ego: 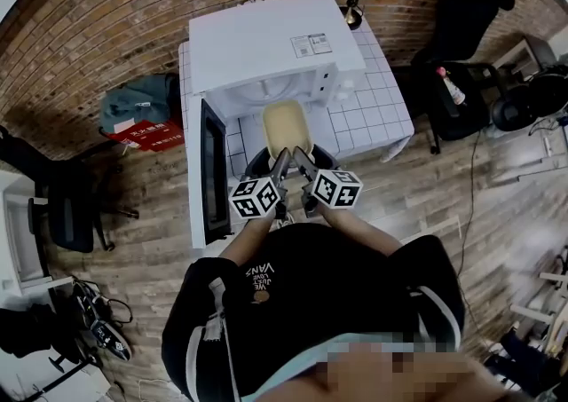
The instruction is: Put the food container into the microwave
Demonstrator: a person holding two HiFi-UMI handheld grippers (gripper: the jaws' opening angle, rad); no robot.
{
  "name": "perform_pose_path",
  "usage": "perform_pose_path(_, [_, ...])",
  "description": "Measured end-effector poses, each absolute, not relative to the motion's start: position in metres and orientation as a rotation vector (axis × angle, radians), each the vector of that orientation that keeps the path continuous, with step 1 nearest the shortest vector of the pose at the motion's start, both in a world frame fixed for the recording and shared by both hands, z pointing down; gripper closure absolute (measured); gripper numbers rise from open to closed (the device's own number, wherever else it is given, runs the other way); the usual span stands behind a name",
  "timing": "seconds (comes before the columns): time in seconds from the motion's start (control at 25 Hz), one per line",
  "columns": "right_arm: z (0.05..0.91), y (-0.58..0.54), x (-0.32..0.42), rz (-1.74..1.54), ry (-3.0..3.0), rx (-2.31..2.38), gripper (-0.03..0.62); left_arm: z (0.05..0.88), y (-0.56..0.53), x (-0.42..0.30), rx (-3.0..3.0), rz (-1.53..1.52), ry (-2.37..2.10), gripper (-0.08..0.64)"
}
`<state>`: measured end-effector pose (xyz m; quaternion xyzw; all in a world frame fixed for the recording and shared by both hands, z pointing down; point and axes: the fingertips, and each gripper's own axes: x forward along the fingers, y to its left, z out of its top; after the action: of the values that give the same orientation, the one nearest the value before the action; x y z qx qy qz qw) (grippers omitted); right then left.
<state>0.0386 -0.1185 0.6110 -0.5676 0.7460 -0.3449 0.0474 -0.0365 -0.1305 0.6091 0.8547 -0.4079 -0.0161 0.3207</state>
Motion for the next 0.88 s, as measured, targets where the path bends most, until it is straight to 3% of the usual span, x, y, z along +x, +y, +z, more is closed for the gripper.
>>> perform_pose_path(0.88, [0.62,-0.181,0.039,-1.14,2.372,-1.637,0.38,0.618,-0.186,-0.037,2.157,-0.063,-1.173,0.328])
